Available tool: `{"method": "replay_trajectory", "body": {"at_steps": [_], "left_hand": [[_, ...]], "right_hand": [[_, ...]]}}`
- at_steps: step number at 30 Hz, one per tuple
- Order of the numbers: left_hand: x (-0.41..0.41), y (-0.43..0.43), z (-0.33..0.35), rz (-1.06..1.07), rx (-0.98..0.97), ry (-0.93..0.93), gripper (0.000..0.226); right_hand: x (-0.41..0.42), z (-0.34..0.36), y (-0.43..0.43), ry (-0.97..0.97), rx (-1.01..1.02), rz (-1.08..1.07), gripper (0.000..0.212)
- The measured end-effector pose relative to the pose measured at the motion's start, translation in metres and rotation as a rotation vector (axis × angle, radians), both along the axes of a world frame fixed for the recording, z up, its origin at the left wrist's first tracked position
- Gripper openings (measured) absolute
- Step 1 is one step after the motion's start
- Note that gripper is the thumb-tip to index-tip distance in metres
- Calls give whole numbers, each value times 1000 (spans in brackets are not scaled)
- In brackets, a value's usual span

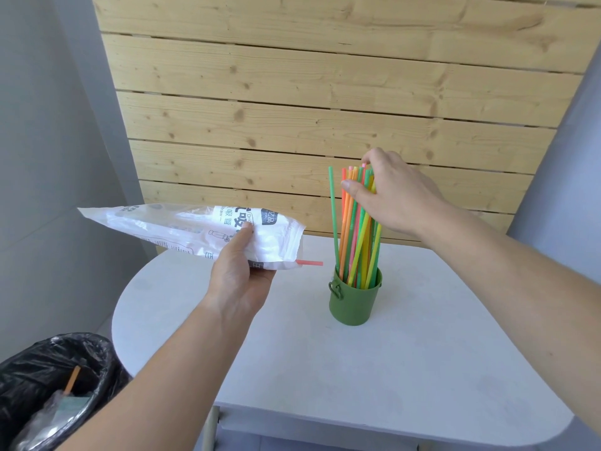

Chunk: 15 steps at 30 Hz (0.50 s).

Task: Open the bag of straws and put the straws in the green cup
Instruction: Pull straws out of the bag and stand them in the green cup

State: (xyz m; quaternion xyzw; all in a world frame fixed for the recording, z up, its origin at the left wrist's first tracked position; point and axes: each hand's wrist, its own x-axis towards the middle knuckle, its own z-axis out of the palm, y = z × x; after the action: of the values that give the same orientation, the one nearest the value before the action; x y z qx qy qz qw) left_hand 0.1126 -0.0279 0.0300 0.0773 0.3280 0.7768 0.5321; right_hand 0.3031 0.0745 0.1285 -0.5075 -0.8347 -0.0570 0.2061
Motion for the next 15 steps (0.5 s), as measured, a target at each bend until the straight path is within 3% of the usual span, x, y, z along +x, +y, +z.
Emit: {"method": "replay_trajectory", "body": {"at_steps": [8, 12, 15], "left_hand": [[-2, -3, 1, -1, -6, 2, 11], [1, -5, 5, -10, 12, 20, 13], [2, -7, 9, -15, 29, 40, 15]], "right_hand": [[12, 5, -13, 116, 84, -42, 89], [21, 2, -27, 307, 308, 2, 74], [23, -6, -53, 547, 361, 85, 39]]}}
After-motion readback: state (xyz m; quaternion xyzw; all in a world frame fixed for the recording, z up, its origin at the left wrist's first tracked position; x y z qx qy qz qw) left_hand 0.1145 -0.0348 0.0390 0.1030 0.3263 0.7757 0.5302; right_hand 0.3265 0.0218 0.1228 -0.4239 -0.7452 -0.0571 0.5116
